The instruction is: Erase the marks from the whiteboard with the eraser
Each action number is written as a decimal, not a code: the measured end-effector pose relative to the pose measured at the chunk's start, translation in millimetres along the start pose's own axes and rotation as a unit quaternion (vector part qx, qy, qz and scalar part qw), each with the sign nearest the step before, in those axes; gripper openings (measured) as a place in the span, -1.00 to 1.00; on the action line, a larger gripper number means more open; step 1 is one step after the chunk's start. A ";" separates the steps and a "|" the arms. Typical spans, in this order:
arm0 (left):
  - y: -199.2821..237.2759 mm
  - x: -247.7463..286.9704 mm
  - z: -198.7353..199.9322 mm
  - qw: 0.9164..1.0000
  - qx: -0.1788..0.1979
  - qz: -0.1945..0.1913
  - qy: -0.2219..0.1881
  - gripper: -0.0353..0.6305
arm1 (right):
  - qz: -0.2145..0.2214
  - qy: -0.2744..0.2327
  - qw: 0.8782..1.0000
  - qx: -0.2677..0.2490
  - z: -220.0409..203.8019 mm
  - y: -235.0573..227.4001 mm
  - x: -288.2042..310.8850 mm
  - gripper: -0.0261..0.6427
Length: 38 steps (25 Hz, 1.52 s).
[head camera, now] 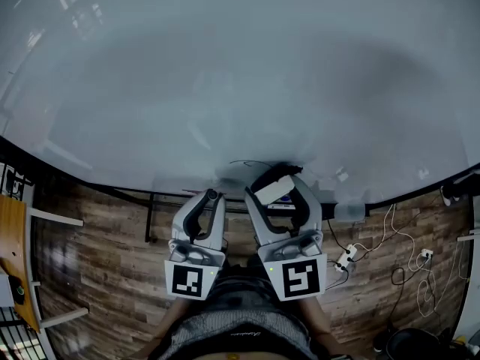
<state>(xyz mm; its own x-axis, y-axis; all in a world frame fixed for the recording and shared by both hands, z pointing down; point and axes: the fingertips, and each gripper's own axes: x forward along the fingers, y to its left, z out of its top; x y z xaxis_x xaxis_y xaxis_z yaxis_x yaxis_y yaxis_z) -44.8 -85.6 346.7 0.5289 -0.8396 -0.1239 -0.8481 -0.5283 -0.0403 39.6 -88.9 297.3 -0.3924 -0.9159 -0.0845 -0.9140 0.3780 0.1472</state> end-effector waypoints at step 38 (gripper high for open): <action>-2.6 7.4 -1.7 1.000 -0.008 -0.030 -0.005 -0.68 | -0.038 -0.006 0.999 -0.010 7.4 -12.5 -4.5 -0.15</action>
<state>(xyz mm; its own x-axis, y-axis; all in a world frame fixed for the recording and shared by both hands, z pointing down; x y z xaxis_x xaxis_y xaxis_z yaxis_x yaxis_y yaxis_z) -38.6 -90.6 347.7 0.5788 -0.8047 -0.1319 -0.8140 -0.5800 -0.0332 52.0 -88.4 288.5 -0.3232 -0.9401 -0.1082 -0.9390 0.3044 0.1599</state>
